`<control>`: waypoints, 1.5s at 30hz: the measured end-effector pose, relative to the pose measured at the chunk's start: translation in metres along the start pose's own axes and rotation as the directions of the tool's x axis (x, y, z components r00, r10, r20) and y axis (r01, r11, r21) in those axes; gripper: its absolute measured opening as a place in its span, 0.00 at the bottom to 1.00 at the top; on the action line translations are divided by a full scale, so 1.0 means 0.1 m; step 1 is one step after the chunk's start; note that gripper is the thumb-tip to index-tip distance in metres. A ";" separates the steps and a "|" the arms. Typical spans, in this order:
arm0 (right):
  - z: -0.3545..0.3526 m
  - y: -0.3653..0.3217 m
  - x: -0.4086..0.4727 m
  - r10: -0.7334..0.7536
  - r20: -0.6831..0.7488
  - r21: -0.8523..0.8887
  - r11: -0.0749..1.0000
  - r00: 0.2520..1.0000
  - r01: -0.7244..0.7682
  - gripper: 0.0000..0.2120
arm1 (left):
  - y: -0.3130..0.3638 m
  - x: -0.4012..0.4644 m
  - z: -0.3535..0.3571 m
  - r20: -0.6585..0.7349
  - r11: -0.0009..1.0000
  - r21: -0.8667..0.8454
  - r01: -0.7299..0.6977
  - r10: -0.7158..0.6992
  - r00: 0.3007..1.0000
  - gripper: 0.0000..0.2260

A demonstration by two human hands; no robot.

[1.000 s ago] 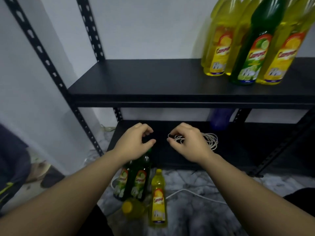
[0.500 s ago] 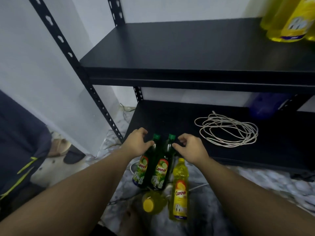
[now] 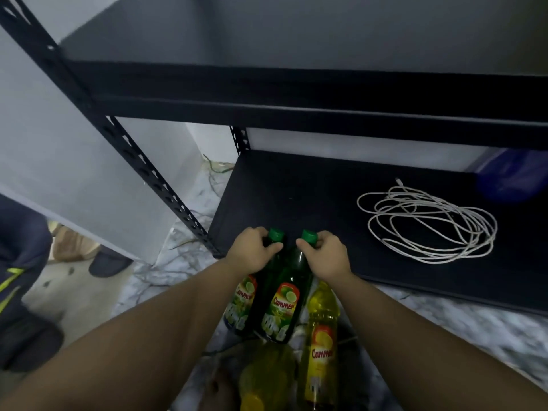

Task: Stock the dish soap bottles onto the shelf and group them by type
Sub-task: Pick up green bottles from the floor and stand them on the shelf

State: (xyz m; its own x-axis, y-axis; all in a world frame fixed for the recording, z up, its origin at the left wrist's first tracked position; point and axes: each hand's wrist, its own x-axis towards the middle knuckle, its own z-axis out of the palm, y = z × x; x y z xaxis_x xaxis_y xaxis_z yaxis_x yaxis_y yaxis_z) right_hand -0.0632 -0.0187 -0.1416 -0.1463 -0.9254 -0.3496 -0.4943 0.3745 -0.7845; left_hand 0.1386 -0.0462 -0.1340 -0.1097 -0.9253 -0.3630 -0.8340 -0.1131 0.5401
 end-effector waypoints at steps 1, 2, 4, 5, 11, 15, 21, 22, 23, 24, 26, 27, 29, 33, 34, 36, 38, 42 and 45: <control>0.01 0.00 0.00 0.004 -0.001 0.011 1.000 1.000 -0.004 0.14 | 0.00 -0.01 0.02 -0.007 1.000 -0.022 0.001 -0.001 1.000 0.17; 0.01 -0.01 -0.01 0.006 0.000 0.021 1.000 1.000 -0.006 0.14 | 0.01 -0.04 0.02 -0.007 0.999 -0.054 0.002 -0.002 1.000 0.16; 0.02 -0.02 -0.05 0.001 0.001 0.033 0.999 1.000 -0.001 0.14 | 0.03 -0.12 0.02 -0.008 0.995 -0.098 0.001 -0.002 1.000 0.15; 0.01 -0.03 -0.08 -0.012 0.002 0.041 0.999 1.000 0.012 0.13 | 0.03 -0.16 0.01 -0.014 0.994 -0.106 -0.005 0.003 1.000 0.14; -0.05 -0.17 -0.35 -0.182 0.054 0.032 0.983 0.982 0.180 0.11 | -0.05 -0.51 -0.16 -0.098 0.982 -0.170 -0.087 0.071 0.993 0.12; -0.12 -0.35 -0.59 -0.277 0.036 -0.025 0.960 0.960 0.278 0.14 | -0.03 -0.79 -0.35 -0.189 0.970 -0.161 -0.183 0.151 0.970 0.13; -0.51 -0.74 -0.92 -0.396 -0.017 -0.070 0.917 0.918 0.394 0.11 | 0.35 -1.19 -0.70 -0.363 0.949 -0.137 -0.282 0.217 0.906 0.13; -0.59 -0.81 -1.00 -0.419 -0.023 -0.074 0.906 0.908 0.417 0.11 | 0.42 -1.27 -0.77 -0.386 0.941 -0.150 -0.303 0.226 0.894 0.13; -0.67 -0.88 -1.08 -0.443 -0.030 -0.077 0.895 0.896 0.440 0.11 | 0.50 -1.35 -0.85 -0.407 0.934 -0.160 -0.319 0.232 0.883 0.13; -0.76 -0.95 -1.16 -0.466 -0.041 -0.078 0.883 0.884 0.462 0.11 | 0.58 -1.44 -0.93 -0.431 0.925 -0.168 -0.341 0.242 0.869 0.13; -0.93 -1.09 -1.34 -0.505 -0.073 -0.066 0.863 0.860 0.501 0.12 | 0.77 -1.61 -1.07 -0.477 0.907 -0.175 -0.382 0.261 0.839 0.13; -1.02 -1.16 -1.44 -0.529 -0.091 -0.059 0.849 0.844 0.525 0.12 | 0.88 -1.70 -1.15 -0.499 0.896 -0.184 -0.403 0.268 0.824 0.11; -1.20 -1.31 -1.63 -0.571 -0.121 -0.053 0.820 0.812 0.569 0.12 | 1.11 -1.91 -1.31 -0.541 0.865 -0.220 -0.451 0.277 0.794 0.10; -1.64 -1.67 -2.07 -0.628 -0.160 -0.046 0.775 0.761 0.630 0.11 | 1.54 -2.29 -1.64 -0.606 0.809 -0.217 -0.547 0.328 0.725 0.13; -1.76 -1.77 -2.19 -0.645 -0.172 -0.052 0.761 0.745 0.647 0.10 | 1.65 -2.39 -1.73 -0.620 0.796 -0.211 -0.568 0.340 0.707 0.13; -2.01 -1.97 -2.41 -0.684 -0.208 -0.076 0.724 0.699 0.686 0.11 | 1.89 -2.58 -1.92 -0.657 0.760 -0.188 -0.622 0.373 0.655 0.12; -2.25 -2.18 -2.61 -0.710 -0.265 -0.108 0.694 0.653 0.711 0.13 | 2.16 -2.76 -2.10 -0.689 0.721 -0.163 -0.674 0.406 0.601 0.11; -2.73 -2.58 -2.93 -0.733 -0.364 -0.126 0.650 0.574 0.750 0.14 | 2.70 -3.02 -2.44 -0.729 0.640 -0.182 -0.746 0.421 0.539 0.08; -3.07 -2.87 -3.06 -0.738 -0.414 -0.119 0.624 0.533 0.772 0.15 | 3.09 -3.11 -2.65 -0.747 0.565 -0.238 -0.790 0.414 0.520 0.08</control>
State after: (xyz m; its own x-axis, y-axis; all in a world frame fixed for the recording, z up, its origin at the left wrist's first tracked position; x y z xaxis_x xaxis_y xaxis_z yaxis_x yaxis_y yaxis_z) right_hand -0.1399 0.1397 0.3481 -0.0681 -0.7933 0.6050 -0.5234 -0.4879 -0.6986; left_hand 0.0582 0.1106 0.3475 0.0020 -0.7987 0.6017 -0.2557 0.5813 0.7725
